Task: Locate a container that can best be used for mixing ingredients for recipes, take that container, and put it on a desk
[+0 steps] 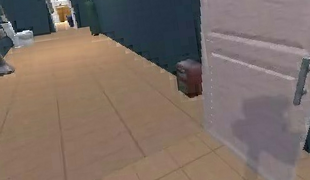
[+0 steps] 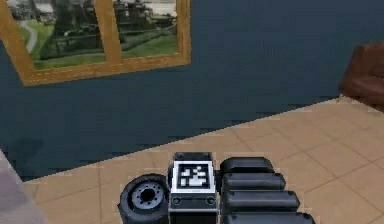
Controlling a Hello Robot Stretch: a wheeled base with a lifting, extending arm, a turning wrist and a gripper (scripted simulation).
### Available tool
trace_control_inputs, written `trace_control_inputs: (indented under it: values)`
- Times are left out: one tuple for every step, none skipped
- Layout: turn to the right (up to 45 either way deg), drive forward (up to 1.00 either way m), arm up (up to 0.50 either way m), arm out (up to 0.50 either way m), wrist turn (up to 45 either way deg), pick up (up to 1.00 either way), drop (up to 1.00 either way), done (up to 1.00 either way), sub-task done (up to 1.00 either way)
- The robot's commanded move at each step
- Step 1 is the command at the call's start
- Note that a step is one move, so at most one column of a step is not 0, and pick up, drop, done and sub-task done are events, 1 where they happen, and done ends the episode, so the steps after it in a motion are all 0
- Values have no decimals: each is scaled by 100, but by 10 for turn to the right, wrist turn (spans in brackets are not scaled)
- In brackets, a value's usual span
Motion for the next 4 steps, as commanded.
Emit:
trace_control_inputs:
  values:
    - [-150,0,0,0,0,0,0,0,0]
    - [0,20,0,0,0,0,0,0,0]
    - [-60,0,0,0,0,0,0,0,0]
    - [-30,0,0,0,0,0,0,0,0]
